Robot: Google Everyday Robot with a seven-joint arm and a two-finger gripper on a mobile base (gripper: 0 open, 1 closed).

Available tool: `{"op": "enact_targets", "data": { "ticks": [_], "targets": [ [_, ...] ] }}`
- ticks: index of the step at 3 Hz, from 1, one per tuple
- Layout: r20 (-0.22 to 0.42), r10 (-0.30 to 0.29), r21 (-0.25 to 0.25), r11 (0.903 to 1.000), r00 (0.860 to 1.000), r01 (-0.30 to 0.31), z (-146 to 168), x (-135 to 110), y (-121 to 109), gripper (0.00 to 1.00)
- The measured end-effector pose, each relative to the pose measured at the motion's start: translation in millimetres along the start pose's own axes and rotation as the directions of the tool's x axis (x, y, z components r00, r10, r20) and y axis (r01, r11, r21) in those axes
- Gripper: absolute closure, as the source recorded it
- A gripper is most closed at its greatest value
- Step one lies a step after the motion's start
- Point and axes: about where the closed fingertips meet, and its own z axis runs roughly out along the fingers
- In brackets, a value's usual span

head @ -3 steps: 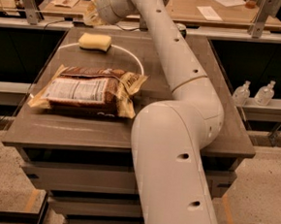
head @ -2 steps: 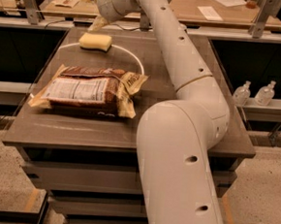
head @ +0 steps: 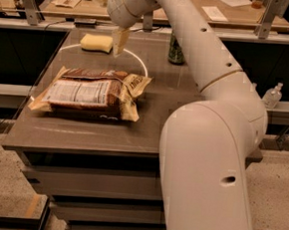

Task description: Move sponge near brown chip bag

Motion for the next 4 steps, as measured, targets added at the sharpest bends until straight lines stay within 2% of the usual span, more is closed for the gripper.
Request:
{"op": "enact_targets", "data": {
  "ticks": [1,2,3,4],
  "targets": [
    [0.031,0.104,0.012,0.9945,0.994,-0.104,-24,-14,20,0.00],
    [0.085,0.311,0.108,0.9417,0.947,-0.319,-43,-23,37,0.00],
    [0.183,0.540,0.163,0.8075,0.822,-0.567,-45,-33,57,0.00],
    [0.278,0.687,0.215,0.6363,0.671,-0.741,-39,-33,58,0.00]
  ]
}}
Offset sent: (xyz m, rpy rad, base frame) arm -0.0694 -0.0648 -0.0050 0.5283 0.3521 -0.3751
